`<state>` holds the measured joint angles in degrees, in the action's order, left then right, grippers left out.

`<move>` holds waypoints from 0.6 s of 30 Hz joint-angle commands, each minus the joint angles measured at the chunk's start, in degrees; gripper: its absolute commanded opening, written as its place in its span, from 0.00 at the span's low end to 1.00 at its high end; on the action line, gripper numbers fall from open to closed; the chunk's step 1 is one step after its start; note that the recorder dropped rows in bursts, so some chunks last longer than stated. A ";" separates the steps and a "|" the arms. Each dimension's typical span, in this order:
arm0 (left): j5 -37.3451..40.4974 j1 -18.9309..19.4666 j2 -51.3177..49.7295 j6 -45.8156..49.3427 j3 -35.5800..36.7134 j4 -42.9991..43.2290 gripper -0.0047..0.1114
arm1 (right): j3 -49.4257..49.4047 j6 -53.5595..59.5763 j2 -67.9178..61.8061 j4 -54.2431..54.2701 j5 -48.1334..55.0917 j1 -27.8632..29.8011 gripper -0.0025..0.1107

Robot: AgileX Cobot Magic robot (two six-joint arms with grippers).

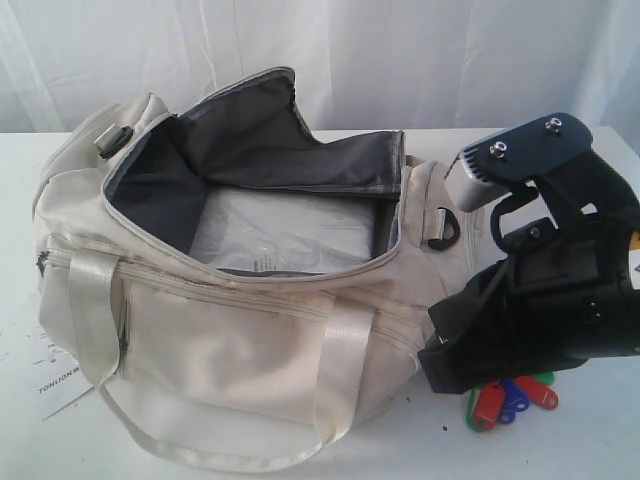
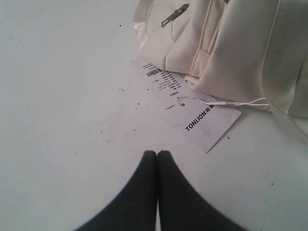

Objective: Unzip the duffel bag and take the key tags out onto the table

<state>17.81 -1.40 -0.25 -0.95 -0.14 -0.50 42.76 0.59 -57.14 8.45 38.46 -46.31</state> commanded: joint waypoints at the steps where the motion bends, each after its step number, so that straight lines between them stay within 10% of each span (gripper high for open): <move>1: 1.79 0.24 0.25 -0.54 0.14 -0.75 0.04 | -0.12 0.66 0.33 -0.14 -0.41 0.13 0.02; 18: 1.00 0.24 0.25 -0.36 0.14 0.00 0.04 | -0.12 0.66 0.33 -0.14 -0.41 0.13 0.02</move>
<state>17.81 -1.40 -0.25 -0.95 -0.14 -0.50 42.76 0.59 -57.14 8.45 38.46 -46.31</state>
